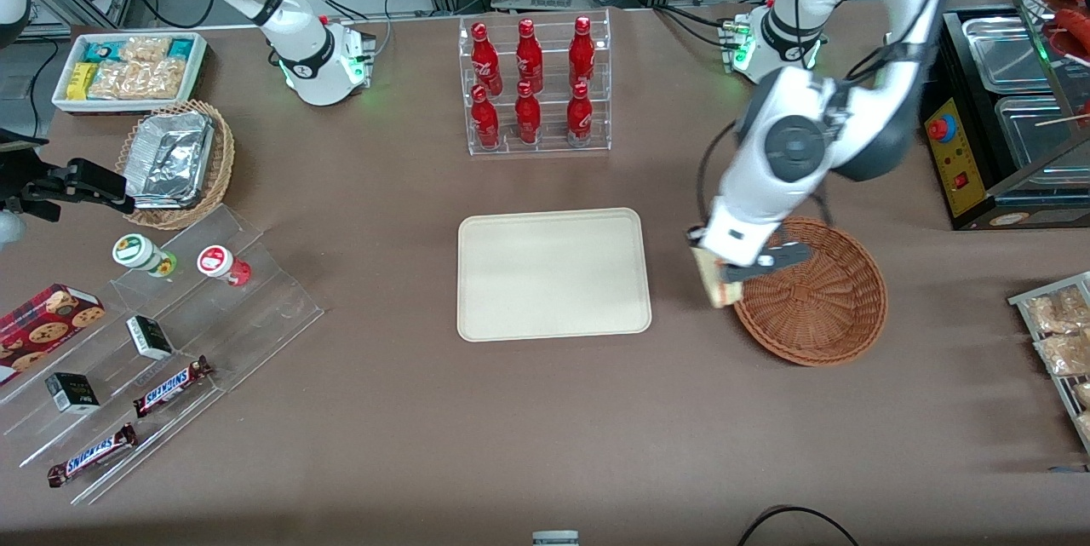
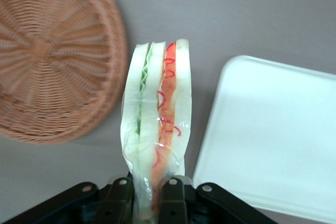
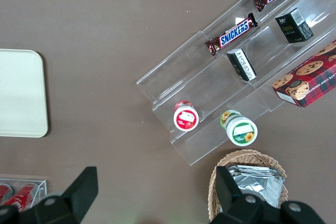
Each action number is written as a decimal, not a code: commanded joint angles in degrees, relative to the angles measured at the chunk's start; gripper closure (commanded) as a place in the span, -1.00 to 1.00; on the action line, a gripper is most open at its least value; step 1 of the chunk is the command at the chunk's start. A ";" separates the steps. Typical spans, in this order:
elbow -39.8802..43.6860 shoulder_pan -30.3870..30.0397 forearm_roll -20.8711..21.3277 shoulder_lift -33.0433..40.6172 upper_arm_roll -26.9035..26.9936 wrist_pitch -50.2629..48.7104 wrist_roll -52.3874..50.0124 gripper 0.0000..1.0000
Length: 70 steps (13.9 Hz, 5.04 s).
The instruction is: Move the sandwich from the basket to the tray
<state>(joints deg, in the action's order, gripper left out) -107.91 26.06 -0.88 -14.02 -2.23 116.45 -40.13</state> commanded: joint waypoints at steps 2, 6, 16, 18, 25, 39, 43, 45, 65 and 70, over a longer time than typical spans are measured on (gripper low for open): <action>11.55 7.41 -2.18 -9.78 0.82 -2.72 1.37 1.00; 19.56 11.63 -7.47 -16.90 0.30 -2.81 1.63 1.00; 30.38 16.74 -6.77 -28.69 -0.94 -2.45 -3.19 1.00; 32.23 17.53 -3.45 -30.45 -0.85 -2.45 -6.61 1.00; 32.59 17.62 -1.58 -31.86 -0.94 -2.19 -9.18 1.00; 32.59 17.97 -0.62 -31.69 -0.76 -1.13 -10.59 -1.00; 32.76 17.27 -0.62 -28.18 -0.67 -3.58 -9.88 -1.00; 34.16 17.18 -0.62 -26.59 -0.67 -5.87 -9.62 -1.00; 9.92 -6.97 -1.58 6.36 -0.67 -16.85 21.55 -1.00; 9.73 -15.33 -1.85 10.67 -0.59 -24.50 33.26 -1.00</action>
<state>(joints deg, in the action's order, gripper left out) -96.39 12.87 -2.09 -6.41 -2.13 93.79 -10.04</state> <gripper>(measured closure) 0.000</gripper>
